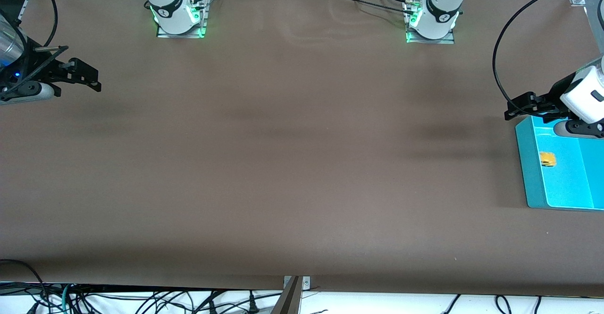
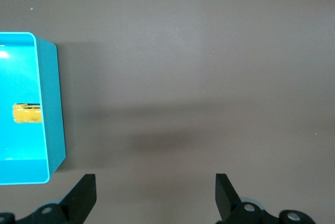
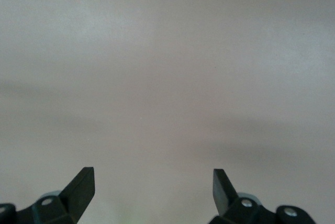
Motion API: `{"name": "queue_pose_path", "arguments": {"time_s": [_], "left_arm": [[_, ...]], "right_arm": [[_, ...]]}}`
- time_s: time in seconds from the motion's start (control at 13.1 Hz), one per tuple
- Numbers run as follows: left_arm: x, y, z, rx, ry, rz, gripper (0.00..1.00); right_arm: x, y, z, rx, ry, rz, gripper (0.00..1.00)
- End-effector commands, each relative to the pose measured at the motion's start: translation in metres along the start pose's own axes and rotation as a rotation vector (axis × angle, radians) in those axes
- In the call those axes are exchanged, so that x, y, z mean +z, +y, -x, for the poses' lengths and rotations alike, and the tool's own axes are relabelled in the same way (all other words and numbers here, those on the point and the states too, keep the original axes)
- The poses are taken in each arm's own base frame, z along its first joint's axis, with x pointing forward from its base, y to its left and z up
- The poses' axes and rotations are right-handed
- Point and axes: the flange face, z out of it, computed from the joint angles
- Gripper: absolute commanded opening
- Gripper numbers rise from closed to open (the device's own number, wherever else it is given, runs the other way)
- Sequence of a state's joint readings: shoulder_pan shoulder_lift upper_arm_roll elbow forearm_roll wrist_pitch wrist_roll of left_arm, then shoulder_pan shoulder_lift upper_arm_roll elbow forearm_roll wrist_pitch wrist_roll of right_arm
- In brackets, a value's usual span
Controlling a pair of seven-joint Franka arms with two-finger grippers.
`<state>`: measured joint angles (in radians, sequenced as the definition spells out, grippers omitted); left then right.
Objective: Wind and store yellow beetle car
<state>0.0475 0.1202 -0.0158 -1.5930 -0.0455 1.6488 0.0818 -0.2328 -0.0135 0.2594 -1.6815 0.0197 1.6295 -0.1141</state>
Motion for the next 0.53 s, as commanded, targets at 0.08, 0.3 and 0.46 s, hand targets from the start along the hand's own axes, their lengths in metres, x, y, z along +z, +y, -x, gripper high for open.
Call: {"name": "queue_pose_path", "arguments": {"time_s": [0.08,0.3,0.46], "left_arm": [[-0.0074,0.0004,-0.0005,-0.006,0.001,-0.022,1.0],[-0.0067,-0.0031,-0.0006,-0.011,0.0,-0.02,1.0],[-0.0067,-0.0031,-0.0006,-0.011,0.0,-0.02,1.0]], "right_arm": [[-0.0074,-0.0013,-0.001,-0.004,-0.003,0.012,1.0],[-0.0082,-0.0015,-0.0006,-0.003,-0.001,0.012,1.0],[-0.0091,-0.0018,0.0003,-0.003,0.0,0.013,1.0]]}}
